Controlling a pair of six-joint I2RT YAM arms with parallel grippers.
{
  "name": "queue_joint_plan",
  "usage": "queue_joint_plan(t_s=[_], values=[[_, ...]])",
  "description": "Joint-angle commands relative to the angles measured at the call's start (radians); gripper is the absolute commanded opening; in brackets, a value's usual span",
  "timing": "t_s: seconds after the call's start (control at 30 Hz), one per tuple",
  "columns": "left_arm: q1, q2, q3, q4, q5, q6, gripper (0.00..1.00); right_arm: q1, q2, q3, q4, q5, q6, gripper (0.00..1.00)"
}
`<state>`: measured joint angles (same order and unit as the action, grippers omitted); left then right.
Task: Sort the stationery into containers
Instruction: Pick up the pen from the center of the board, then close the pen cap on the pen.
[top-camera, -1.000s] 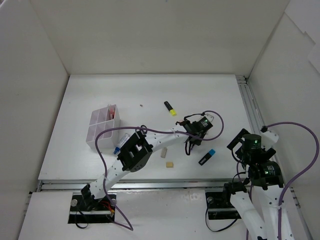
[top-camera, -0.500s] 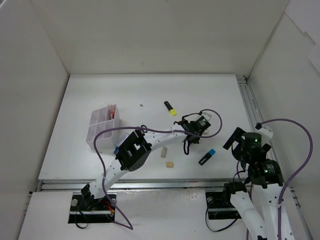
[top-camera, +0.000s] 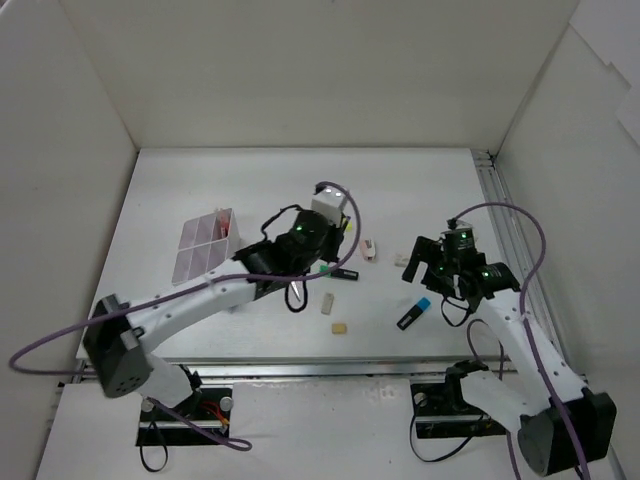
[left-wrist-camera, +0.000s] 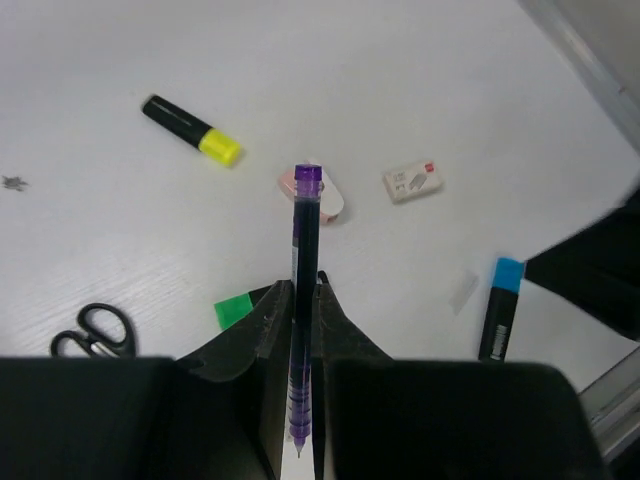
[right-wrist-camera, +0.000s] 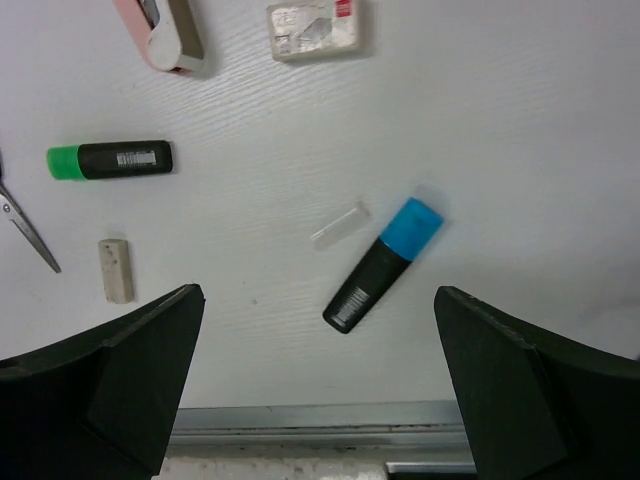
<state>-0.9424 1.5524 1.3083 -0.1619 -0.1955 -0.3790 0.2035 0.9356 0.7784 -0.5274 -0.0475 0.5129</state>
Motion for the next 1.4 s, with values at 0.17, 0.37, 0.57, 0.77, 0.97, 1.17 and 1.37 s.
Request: queue_joint_plan(t_s=[0.17, 0.37, 0.57, 0.77, 0.97, 1.17, 1.37], values=[[0.12, -0.44, -0.369, 0.13, -0.154, -0.06, 0.0, 0.175, 0.259, 0.015, 0.135, 0.006, 0.075, 0.98], [0.166, -0.633, -0.493, 0.062, -0.216, -0.11, 0.0, 0.22, 0.356, -0.01, 0.139, 0.006, 0.134, 0.98], [0.218, -0.724, -0.527, 0.044, -0.258, -0.12, 0.0, 0.246, 0.462, -0.013, 0.21, -0.003, 0.183, 0.98], [0.249, -0.719, -0.508, 0.025, -0.274, -0.106, 0.0, 0.244, 0.542, 0.036, 0.234, 0.023, 0.171, 0.98], [0.258, -0.71, -0.491, 0.002, -0.297, -0.101, 0.0, 0.229, 0.649, 0.128, 0.265, 0.012, 0.122, 0.98], [0.292, -0.71, -0.488, -0.01, -0.295, -0.095, 0.0, 0.224, 0.672, 0.235, 0.283, -0.023, -0.048, 0.98], [0.321, -0.701, -0.495, 0.028, -0.248, -0.061, 0.0, 0.221, 0.505, 0.182, 0.236, -0.095, -0.261, 0.98]])
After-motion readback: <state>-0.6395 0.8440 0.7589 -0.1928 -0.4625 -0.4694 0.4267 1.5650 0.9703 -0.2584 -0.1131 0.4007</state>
